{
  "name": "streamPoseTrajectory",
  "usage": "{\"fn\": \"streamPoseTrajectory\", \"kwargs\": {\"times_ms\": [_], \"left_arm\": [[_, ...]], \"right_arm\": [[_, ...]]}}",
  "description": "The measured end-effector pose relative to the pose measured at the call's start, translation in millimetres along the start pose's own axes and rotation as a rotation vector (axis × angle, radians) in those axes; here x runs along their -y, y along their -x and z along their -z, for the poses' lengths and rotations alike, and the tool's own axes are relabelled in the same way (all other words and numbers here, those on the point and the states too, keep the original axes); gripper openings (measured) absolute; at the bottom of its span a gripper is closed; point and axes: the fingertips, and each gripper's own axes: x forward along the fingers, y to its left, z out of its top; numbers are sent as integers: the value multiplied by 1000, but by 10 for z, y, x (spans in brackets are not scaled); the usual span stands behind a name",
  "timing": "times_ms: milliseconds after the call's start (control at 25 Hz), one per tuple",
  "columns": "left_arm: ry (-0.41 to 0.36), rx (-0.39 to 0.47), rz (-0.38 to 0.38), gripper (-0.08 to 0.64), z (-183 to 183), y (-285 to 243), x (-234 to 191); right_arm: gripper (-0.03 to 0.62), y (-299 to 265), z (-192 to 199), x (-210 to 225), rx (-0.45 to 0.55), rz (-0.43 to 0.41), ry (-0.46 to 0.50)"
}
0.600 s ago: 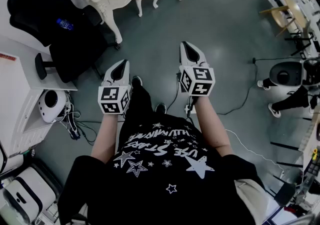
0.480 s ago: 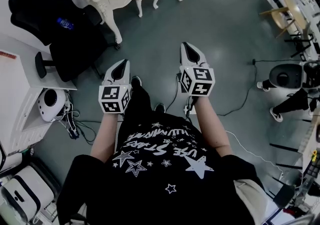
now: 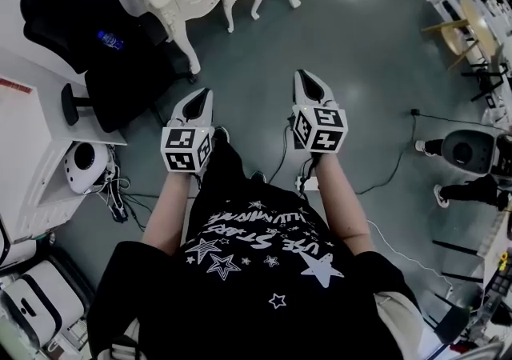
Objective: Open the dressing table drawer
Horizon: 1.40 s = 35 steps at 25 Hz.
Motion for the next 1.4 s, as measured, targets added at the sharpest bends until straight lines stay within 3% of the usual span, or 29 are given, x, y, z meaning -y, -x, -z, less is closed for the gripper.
{"fn": "streamPoseTrajectory", "kwargs": {"times_ms": [280, 360, 720, 1080, 1400], "left_arm": [[4, 18, 5, 0, -203, -376, -22], [1, 9, 15, 1, -242, -531, -40], [29, -36, 53, 1, -390, -1669, -624], [34, -38, 89, 2, -1077, -3022, -1442], [55, -39, 82, 2, -1439, -3759, -2093]], "right_arm": [[29, -307, -141, 174, 14, -48, -28], [118, -468, -166, 285, 4, -36, -39], [327, -1633, -292, 668, -51, -9, -71], [337, -3120, -918, 988, -75, 12, -78], [336, -4089, -1352, 1190, -77, 36, -100]]}}
